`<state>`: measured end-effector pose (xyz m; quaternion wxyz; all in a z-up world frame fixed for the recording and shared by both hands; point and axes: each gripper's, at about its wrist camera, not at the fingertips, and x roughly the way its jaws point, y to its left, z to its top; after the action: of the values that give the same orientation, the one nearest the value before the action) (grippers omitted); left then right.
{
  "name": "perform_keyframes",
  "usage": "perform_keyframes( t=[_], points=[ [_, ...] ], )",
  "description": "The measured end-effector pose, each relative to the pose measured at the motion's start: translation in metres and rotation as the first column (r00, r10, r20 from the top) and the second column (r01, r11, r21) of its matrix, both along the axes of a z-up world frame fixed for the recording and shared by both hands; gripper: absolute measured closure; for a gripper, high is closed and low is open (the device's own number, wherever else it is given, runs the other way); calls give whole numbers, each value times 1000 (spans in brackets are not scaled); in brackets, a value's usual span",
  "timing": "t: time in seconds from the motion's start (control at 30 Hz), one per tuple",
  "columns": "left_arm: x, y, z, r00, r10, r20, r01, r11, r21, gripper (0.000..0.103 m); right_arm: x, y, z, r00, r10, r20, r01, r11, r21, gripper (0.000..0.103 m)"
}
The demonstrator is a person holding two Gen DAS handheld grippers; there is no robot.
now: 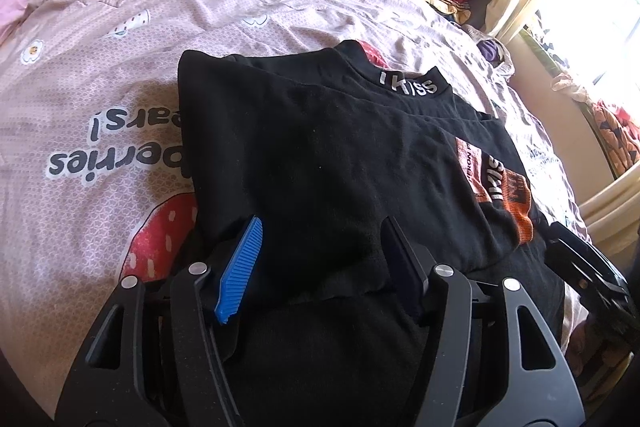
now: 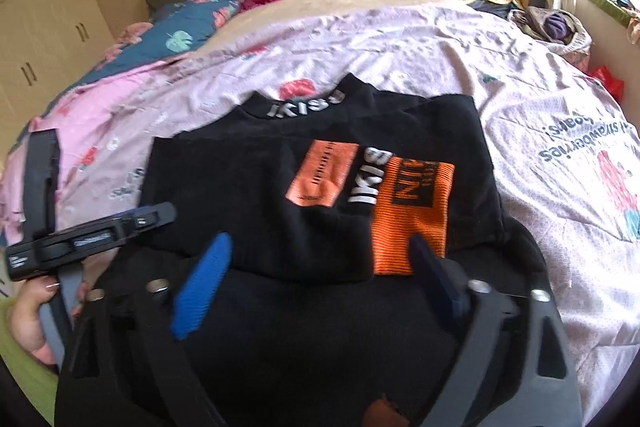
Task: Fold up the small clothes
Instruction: 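Press the folded shirt flat with the left tool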
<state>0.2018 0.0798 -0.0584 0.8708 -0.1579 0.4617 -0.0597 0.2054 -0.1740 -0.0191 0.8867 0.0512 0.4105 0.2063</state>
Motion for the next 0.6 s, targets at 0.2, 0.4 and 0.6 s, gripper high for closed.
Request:
perform_keyframes(
  t=[0.2, 0.4, 0.6],
  points=[
    [-4, -2, 4, 1000, -6, 3, 6, 1000, -5, 38, -7, 1, 8, 1000, -8, 24, 8, 1000, -9, 5],
    [-10, -5, 12, 1000, -9, 11, 9, 1000, -5, 27, -12, 1, 10, 1000, -1, 27, 1, 1000, 3, 5],
    [-18, -4, 24, 999, -2, 32, 2, 1000, 1, 16, -17, -3, 16, 999, -23, 33, 22, 1000, 22, 5]
  ],
)
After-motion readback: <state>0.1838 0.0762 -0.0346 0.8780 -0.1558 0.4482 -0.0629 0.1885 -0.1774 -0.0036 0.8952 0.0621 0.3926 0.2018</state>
